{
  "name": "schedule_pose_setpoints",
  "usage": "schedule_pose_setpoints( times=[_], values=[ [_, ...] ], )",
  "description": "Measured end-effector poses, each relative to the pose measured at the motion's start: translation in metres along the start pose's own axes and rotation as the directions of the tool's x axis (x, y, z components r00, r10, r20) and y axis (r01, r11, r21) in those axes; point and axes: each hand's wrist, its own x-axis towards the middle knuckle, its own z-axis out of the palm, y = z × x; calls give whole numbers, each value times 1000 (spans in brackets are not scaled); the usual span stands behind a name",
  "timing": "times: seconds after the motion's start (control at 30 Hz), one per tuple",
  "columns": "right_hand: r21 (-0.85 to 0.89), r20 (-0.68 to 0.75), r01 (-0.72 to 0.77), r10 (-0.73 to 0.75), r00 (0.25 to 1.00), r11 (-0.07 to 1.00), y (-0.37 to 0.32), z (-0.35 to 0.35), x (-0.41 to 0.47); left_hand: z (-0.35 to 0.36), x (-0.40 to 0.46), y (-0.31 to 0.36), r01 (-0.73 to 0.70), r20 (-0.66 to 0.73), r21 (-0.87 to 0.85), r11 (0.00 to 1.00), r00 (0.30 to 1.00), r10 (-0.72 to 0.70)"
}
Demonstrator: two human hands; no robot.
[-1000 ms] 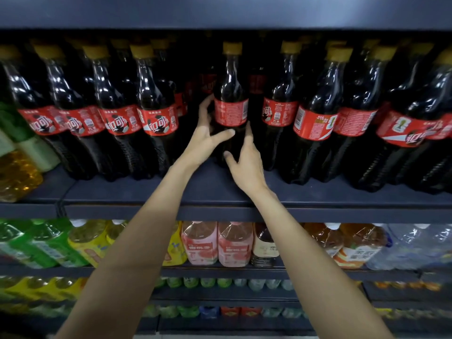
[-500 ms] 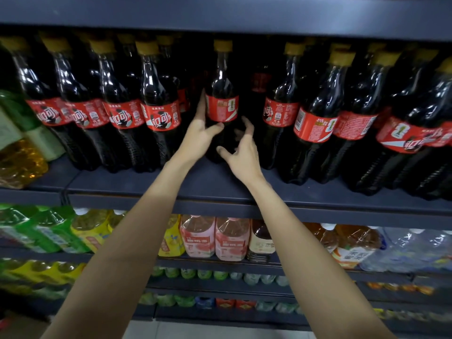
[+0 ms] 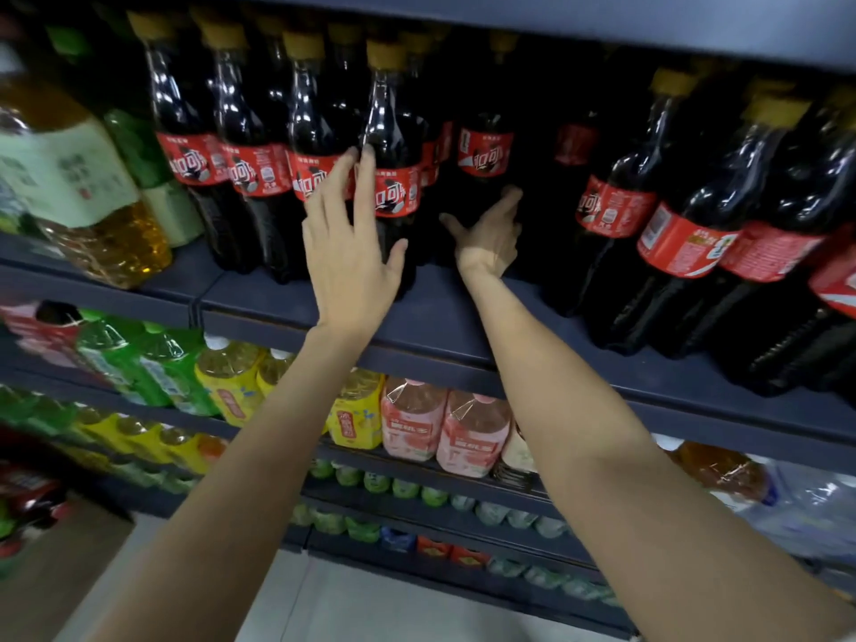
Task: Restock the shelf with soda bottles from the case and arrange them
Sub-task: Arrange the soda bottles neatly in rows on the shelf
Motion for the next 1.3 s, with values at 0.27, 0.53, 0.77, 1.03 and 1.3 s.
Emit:
schedule_pose_setpoints(
  times=[0.27, 0.53, 0.77, 1.03, 1.3],
  values=[
    [-50, 88, 113, -108, 990, 992, 9, -7, 6, 4, 1, -3, -9, 6, -57, 998, 1000, 10],
    [-120, 101, 85, -73, 992, 989, -9, -15, -3, 3, -3, -1, -16, -36, -64, 998, 999, 14],
    [21, -200, 276, -267, 943, 961, 32, -84, -70, 11, -9, 69, -11, 25, -641, 767, 999, 36],
    [-122, -234, 201, -225, 946, 972, 64, -119, -92, 74, 30, 132, 548, 705, -700, 458, 630, 325],
    [-75, -164, 168, -179, 970, 983, 57, -103, -104, 59, 9, 122, 410, 483, -674, 614, 874, -53]
  ],
)
